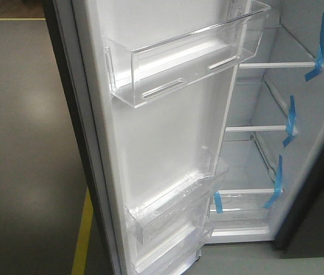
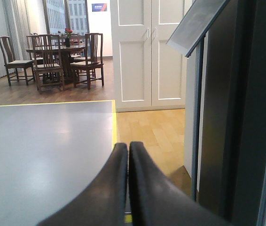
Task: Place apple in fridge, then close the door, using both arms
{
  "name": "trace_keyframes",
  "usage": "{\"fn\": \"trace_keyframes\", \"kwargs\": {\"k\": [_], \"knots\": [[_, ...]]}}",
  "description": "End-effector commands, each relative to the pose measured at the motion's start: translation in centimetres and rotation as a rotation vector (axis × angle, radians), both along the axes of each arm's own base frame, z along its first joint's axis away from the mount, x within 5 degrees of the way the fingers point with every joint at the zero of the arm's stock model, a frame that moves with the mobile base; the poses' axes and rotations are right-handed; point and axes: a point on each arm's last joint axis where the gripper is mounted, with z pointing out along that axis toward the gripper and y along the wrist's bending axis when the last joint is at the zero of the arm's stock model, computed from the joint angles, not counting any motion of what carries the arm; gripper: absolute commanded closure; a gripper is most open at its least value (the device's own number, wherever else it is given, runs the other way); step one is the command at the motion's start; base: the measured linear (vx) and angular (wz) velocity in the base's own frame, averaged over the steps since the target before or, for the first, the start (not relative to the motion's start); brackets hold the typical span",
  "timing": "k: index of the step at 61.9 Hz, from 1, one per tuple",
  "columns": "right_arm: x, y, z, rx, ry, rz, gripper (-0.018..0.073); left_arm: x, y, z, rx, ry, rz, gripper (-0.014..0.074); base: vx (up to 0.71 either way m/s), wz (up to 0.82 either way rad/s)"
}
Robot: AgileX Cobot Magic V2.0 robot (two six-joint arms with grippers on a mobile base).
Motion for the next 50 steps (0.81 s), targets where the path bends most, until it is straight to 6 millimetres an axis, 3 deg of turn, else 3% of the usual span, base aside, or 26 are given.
{"fn": "trace_keyframes", "kwargs": {"k": [1,13,25,37,50], "knots": [[1.7,0.7,1.4,0.062,-0.134,0.096,0.0566,0.0,-0.1,-0.2,-0.018,-0.055,-0.012,0.0603,0.0,0.0],[7.7,4.0,-0.4,-0.021,-0.132,0.224,0.0566,0.0,-0.1,-0.2,-0.018,-0.055,-0.012,0.0603,0.0,0.0],[12.6,6.4,-3.7,-0.143,-0.038,0.243,0.0564,0.0,-0.1,-0.2,-0.018,-0.055,-0.012,0.0603,0.0,0.0],[14.8,6.3,-5.8,-0.165,0.015,0.217,0.0526,0.0,-0.1,-0.2,-0.018,-0.055,-0.012,0.0603,0.0,0.0],[15.5,6.4,-6.8,-0.167,0.05,0.235,0.0328,0.0,-0.1,-0.2,-0.018,-0.055,-0.012,0.0603,0.0,0.0]]}}
